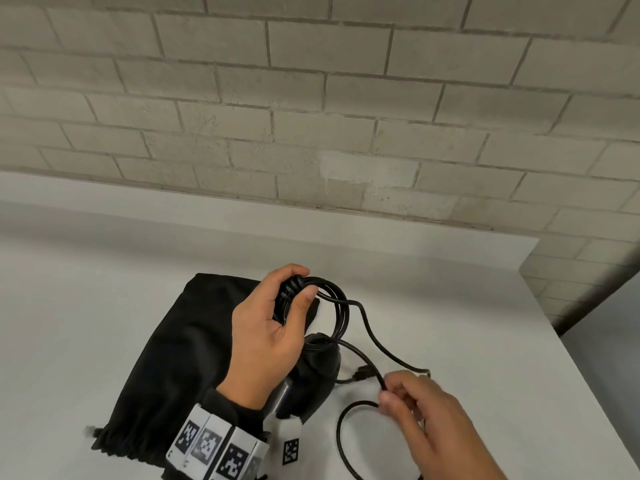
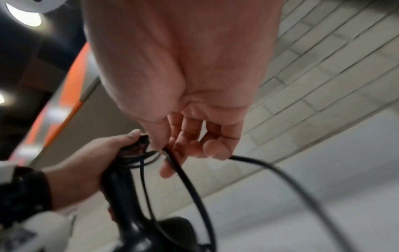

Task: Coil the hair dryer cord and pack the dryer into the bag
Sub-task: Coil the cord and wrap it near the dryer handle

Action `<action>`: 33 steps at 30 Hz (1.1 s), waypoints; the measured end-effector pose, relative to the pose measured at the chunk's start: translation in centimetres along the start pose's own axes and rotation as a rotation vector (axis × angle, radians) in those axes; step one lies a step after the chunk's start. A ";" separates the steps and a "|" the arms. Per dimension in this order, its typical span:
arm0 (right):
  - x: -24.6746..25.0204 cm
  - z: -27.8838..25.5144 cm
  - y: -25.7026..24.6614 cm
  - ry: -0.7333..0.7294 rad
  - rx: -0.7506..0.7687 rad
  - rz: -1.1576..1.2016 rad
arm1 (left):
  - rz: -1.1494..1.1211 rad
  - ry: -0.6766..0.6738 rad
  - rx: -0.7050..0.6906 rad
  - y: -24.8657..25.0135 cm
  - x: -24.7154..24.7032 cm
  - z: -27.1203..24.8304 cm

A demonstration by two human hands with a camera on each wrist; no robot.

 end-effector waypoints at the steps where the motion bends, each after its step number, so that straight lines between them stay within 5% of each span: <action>1: 0.2 -0.9 1.8 -0.020 -0.053 -0.036 | 0.002 0.008 0.000 -0.1 0.2 0.1; 7: 5.5 -5.4 9.3 0.101 -0.298 -0.245 | 0.012 -0.003 -0.006 -0.2 0.0 0.4; 11: 8.3 -9.5 17.3 0.104 -0.605 -0.335 | -0.005 0.024 0.029 -0.6 0.7 0.7; 13: 8.7 -10.2 18.1 0.115 -0.554 -0.329 | 0.003 0.032 0.034 -0.7 0.9 0.9; 18: 9.6 -6.3 11.8 0.416 -0.466 -0.356 | -0.018 -0.016 0.022 -0.3 0.0 0.5; 20: 8.7 -3.9 7.9 0.443 -0.305 -0.314 | -0.025 -0.036 0.006 0.0 -0.5 0.3; 24: 5.5 0.5 -0.3 0.358 0.003 -0.051 | -0.041 -0.058 0.001 0.5 -0.9 0.0; 29: 1.3 3.9 -2.7 0.127 0.012 0.072 | -0.046 -0.067 -0.012 0.8 -0.9 -0.3; 33: 2.1 4.5 -4.5 0.190 0.124 0.158 | -0.032 -0.070 -0.009 0.4 -0.8 -0.3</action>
Point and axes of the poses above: each hand's wrist, its own z-axis towards the middle knuckle, its own x-axis out of the back of the hand, y = z × x, the point moved 10 cm from there along z, towards the middle knuckle, and after that the axes turned 7 degrees about y, right-handed, at the moved point
